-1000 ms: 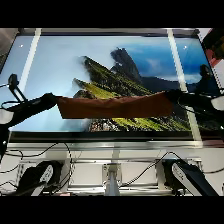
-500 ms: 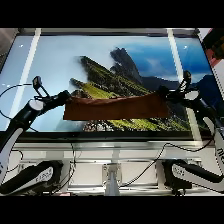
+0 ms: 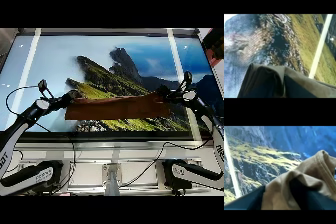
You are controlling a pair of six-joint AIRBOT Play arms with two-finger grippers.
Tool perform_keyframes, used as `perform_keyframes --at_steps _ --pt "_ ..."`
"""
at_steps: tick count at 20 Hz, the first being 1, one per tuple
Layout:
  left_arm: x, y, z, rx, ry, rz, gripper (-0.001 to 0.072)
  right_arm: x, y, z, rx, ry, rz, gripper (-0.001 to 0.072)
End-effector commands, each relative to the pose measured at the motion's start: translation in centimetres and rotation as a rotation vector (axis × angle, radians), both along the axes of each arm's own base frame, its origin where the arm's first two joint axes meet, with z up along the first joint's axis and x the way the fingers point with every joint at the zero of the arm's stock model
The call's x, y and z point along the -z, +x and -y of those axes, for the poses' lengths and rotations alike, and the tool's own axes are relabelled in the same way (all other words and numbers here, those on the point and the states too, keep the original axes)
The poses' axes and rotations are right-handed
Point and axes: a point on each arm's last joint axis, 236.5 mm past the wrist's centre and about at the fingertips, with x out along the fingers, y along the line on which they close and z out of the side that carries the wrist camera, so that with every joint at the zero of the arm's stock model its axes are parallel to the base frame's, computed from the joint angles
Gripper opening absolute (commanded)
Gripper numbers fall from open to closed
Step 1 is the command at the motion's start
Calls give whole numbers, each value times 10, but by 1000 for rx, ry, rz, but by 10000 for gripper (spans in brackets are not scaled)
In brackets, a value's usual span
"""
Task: Fold the clothes and pants, and hang the long-sleeved shirts on hangers.
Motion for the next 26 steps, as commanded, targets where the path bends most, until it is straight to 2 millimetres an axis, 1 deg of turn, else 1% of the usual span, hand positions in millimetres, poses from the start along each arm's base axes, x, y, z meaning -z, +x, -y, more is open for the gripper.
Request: perform_keyframes --at_steps 1,2,3,5,6,8,10,12,13,14,15,16,18,20,22,26 --pt "-4 2 3 10 -6 0 446 3 -6 -4 -11 12 -28 570" --pt "-7 1 5 20 -11 1 510 4 -7 -5 -15 14 -32 571" --pt "-13 1 7 34 -9 11 510 4 -8 -5 -18 16 -36 570" --pt "-29 0 1 65 28 50 511 5 -10 -6 -24 18 -45 570" --pt "-40 -3 -4 85 55 68 511 7 -12 -7 -34 11 -54 570" --pt "-53 -14 -24 119 126 69 510 9 -18 -2 -52 -8 -78 569" --pt "-54 -30 -52 108 161 18 510 7 -26 9 -48 -11 -100 569" --pt "-42 -46 -76 60 127 -67 525 1 -32 26 -26 -22 -107 568" --pt "-34 -54 -83 49 108 -111 593 -2 -35 36 -12 -28 -108 565" --pt "-27 -60 -82 75 82 -145 618 -5 -37 45 5 -30 -108 556" --pt "-21 -67 -71 148 36 -178 618 -8 -38 53 23 -32 -103 556" --pt "-18 -73 -55 230 -30 -215 622 -11 -39 60 38 -36 -98 556" --pt "-8 -75 -35 345 -119 -278 718 -15 -41 72 60 -49 -92 556" --pt "6 -66 -34 411 -126 -291 720 -16 -44 79 73 -51 -94 556" --pt "15 -58 -30 411 -173 -308 720 -15 -45 81 67 -66 -99 556" --pt "15 -44 -13 471 -250 -231 718 -15 -45 82 65 -71 -100 556"
